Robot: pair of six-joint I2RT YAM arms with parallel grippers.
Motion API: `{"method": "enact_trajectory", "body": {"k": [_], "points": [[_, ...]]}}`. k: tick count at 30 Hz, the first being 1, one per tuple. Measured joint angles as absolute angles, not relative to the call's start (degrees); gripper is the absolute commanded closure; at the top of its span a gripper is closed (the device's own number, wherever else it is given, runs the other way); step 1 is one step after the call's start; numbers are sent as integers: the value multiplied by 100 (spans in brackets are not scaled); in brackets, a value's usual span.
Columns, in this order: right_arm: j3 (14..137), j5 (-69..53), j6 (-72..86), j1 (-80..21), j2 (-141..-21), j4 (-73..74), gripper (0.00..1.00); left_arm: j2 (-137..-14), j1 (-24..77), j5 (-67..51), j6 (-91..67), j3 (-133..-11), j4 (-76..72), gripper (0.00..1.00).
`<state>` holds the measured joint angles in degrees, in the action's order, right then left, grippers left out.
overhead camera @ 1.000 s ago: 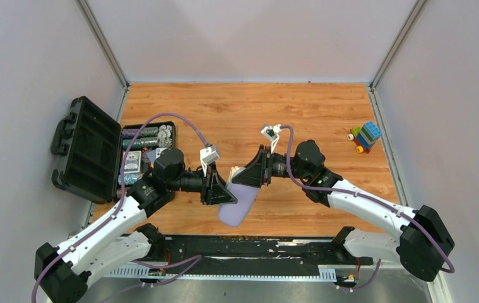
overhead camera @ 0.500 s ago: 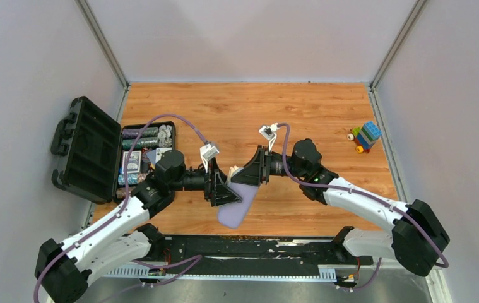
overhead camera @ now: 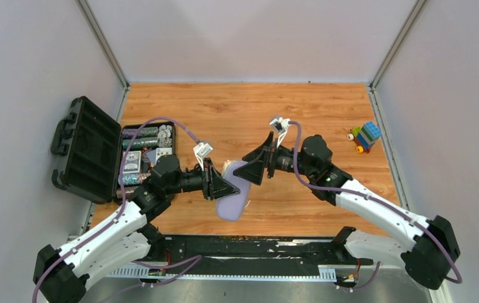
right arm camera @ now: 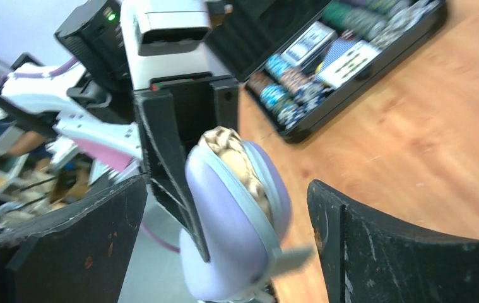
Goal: Put away the umbrella
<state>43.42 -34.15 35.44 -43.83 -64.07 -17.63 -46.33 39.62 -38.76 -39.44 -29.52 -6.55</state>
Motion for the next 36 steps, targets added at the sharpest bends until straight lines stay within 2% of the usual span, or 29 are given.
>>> {"method": "enact_trajectory", "body": {"k": [2,3,5,7,17,23,36], "points": [[4322,-2880,3192,-4379,-5992,-1468,0,-4355,3962,-3627,-3962,-2952,-580,100],[4311,-2735,3116,-4366,-5889,-1409,5,-4257,3962,-3538,-3964,-2952,-563,100],[4217,-2255,2897,-4292,-5586,-1273,23,-4086,3962,-3330,-3981,-2982,-475,100],[4010,-1984,2554,-4211,-5339,-1267,29,-4014,3962,-3133,-4023,-3059,-362,100],[2443,-2018,-67,-4206,-4189,-1704,38,-3981,3962,-2829,-4125,-3726,113,100],[2421,-1787,-1334,-4698,-4377,-2005,41,-3988,3962,-2958,-4132,-3922,156,100],[2436,-958,-2342,-5754,-4792,-2659,46,-4217,3962,-3131,-4348,-3959,178,100]]}}
